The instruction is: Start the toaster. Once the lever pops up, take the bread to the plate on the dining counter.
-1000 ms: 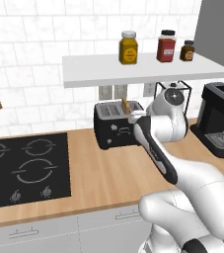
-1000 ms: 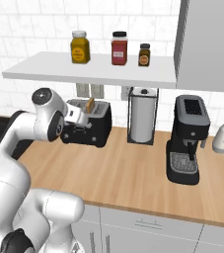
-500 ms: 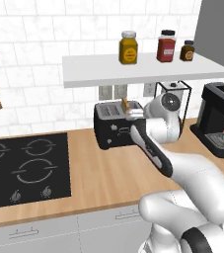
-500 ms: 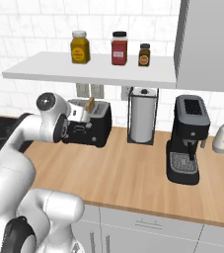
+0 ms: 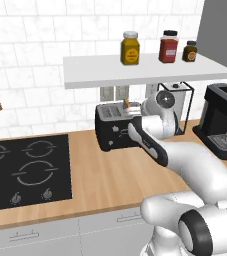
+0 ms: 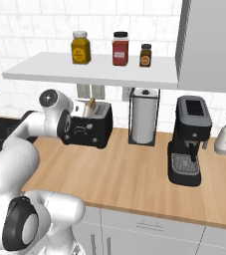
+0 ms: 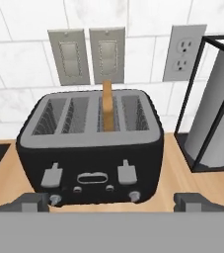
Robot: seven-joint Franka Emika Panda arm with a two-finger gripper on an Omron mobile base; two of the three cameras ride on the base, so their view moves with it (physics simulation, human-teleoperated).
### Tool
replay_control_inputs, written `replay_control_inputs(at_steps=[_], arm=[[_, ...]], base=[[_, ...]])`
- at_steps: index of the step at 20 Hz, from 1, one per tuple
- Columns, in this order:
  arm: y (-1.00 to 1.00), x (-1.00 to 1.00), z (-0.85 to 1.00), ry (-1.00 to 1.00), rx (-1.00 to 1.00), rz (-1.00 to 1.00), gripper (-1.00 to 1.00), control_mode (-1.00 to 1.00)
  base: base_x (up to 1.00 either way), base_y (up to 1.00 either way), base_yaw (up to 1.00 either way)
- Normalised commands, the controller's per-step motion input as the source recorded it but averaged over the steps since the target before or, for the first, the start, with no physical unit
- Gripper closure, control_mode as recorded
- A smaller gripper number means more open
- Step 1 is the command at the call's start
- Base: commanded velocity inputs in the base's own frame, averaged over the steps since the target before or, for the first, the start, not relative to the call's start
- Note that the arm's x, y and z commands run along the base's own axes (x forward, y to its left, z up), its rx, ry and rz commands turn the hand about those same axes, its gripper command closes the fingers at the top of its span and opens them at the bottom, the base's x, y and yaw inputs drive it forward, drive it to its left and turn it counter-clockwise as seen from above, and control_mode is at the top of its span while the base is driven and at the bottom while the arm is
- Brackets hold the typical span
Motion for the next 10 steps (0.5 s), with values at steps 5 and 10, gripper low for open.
replay_control_inputs(at_steps=[5, 10], arm=[[-0.01, 0.28, -0.02, 0.0, 0.0, 0.0, -1.0, -1.0], [0.0, 0.37, -0.04, 0.0, 0.0, 0.0, -1.0, -1.0]], base=[[0.0, 0.0, 0.0], [0.0, 0.0, 0.0]])
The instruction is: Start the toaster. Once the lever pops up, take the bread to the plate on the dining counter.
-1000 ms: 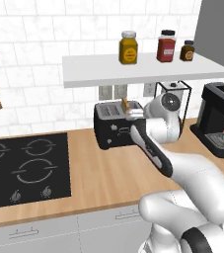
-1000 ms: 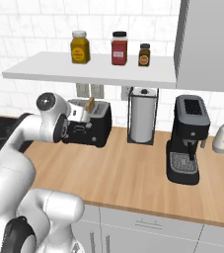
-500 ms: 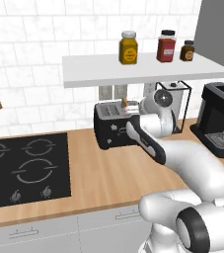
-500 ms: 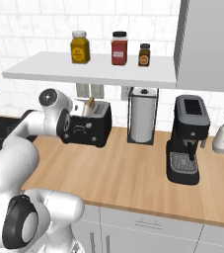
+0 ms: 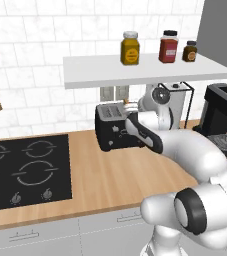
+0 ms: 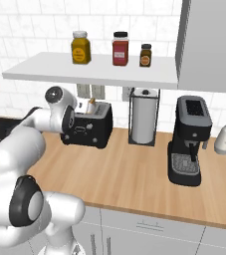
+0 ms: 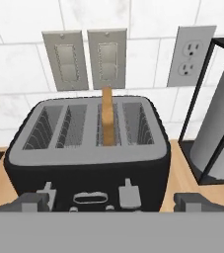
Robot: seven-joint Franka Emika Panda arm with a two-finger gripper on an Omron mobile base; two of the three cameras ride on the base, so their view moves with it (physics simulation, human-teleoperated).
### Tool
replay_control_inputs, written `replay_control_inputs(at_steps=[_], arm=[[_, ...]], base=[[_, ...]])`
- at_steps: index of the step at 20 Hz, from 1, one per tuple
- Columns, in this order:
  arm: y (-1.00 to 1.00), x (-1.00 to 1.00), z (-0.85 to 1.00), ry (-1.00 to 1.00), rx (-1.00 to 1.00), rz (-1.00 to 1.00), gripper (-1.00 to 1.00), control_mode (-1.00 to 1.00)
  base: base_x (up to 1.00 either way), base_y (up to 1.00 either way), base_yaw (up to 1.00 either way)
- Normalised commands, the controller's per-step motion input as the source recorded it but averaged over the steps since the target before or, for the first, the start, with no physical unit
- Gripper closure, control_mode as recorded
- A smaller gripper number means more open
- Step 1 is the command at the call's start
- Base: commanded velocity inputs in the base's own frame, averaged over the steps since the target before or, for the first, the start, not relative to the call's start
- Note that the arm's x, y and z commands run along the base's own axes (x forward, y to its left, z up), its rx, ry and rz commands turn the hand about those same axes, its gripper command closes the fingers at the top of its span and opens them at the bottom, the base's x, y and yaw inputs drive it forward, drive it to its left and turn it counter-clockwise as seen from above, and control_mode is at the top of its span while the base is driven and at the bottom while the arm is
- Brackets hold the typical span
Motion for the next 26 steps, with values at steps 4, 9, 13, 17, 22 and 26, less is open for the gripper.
replay_control_inputs(at_steps=[4, 9, 13, 17, 22, 26], arm=[[0.0, 0.35, -0.1, 0.0, 0.0, 0.0, -1.0, -1.0], [0.0, 0.19, -0.08, 0.0, 0.0, 0.0, -1.0, -1.0], [0.0, 0.05, -0.13, -0.01, 0.0, 0.02, -1.0, -1.0], [0.0, 0.04, -0.16, -0.02, 0.0, 0.02, -1.0, -1.0], [-0.01, 0.19, -0.02, 0.0, 0.0, 0.01, -1.0, -1.0], [-0.01, 0.29, 0.0, 0.0, 0.0, 0.0, -1.0, -1.0]], base=[[0.0, 0.0, 0.0], [0.0, 0.0, 0.0], [0.0, 0.0, 0.0], [0.0, 0.0, 0.0], [0.0, 0.0, 0.0], [0.0, 0.0, 0.0]])
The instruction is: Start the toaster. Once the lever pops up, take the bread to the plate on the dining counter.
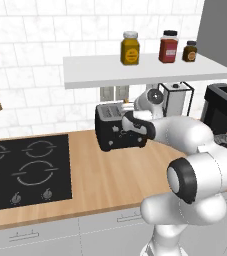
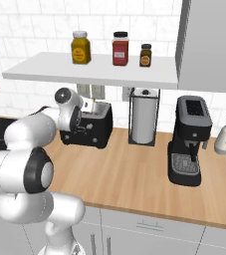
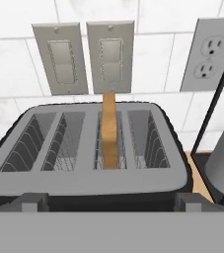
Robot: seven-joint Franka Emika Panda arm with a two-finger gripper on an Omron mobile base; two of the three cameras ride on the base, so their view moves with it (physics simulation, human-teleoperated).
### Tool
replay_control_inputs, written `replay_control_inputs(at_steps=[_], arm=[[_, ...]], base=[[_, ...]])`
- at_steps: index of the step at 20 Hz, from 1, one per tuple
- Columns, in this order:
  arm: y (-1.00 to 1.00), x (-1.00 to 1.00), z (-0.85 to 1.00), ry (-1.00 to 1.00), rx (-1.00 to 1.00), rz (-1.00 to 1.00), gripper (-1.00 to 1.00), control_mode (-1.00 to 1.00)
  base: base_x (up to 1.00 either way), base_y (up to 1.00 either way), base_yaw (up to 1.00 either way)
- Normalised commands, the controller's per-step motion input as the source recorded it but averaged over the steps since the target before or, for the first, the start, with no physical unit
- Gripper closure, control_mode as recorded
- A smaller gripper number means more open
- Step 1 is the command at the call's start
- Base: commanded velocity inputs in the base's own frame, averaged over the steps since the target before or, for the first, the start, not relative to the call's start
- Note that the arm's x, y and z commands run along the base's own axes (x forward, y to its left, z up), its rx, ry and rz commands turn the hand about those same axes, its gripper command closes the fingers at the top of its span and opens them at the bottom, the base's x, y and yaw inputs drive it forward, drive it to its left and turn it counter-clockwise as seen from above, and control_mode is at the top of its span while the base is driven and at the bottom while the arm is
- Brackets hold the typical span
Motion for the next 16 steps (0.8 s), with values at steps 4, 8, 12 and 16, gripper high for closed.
replay_control_inputs(at_steps=[4, 8, 12, 16], arm=[[0.0, 0.21, 0.0, 0.0, 0.0, 0.0, -1.0, -1.0], [0.0, 0.09, -0.01, 0.0, 0.0, 0.0, -1.0, -1.0], [0.0, 0.15, -0.07, 0.0, 0.0, 0.0, -1.0, -1.0], [0.0, 0.15, -0.13, 0.0, 0.0, 0.0, -1.0, -1.0]], base=[[0.0, 0.0, 0.0], [0.0, 0.0, 0.0], [0.0, 0.0, 0.0], [0.0, 0.0, 0.0]])
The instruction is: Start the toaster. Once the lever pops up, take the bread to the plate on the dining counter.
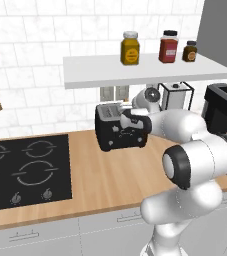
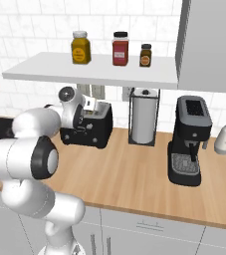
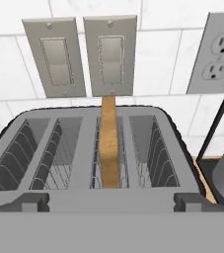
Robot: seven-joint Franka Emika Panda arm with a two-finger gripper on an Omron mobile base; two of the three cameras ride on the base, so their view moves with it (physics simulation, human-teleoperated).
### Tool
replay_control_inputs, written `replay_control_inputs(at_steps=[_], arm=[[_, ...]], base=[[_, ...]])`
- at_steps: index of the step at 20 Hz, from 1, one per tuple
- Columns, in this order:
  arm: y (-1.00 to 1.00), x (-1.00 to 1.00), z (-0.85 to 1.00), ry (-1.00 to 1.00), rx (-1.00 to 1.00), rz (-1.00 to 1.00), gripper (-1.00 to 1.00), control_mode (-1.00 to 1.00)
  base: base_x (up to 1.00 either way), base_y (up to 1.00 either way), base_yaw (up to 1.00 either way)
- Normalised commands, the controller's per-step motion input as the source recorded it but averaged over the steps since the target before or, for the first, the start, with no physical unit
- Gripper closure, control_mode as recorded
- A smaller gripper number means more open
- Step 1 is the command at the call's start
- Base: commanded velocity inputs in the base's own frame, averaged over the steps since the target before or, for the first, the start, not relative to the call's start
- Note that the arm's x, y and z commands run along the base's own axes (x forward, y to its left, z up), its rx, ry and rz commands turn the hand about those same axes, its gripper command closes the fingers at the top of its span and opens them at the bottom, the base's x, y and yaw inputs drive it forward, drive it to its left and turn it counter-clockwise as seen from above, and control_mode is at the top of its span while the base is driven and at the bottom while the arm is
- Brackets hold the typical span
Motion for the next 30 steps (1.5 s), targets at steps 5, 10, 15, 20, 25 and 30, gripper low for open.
replay_control_inputs(at_steps=[5, 10, 15, 20, 25, 30], arm=[[0.0, 0.18, -0.14, 0.0, 0.0, 0.0, -1.0, -1.0], [0.0, 0.17, -0.03, 0.0, 0.0, 0.0, -1.0, -1.0], [0.0, 0.14, -0.13, 0.0, 0.0, 0.0, -1.0, -1.0], [0.0, 0.13, -0.18, 0.0, 0.0, 0.0, -1.0, -1.0], [0.0, 0.18, -0.03, 0.0, 0.0, 0.0, -1.0, -1.0], [0.0, 0.22, 0.0, 0.0, 0.0, 0.0, -1.0, -1.0]], base=[[0.0, 0.0, 0.0], [0.0, 0.0, 0.0], [0.0, 0.0, 0.0], [0.0, 0.0, 0.0], [0.0, 0.0, 0.0], [0.0, 0.0, 0.0]])
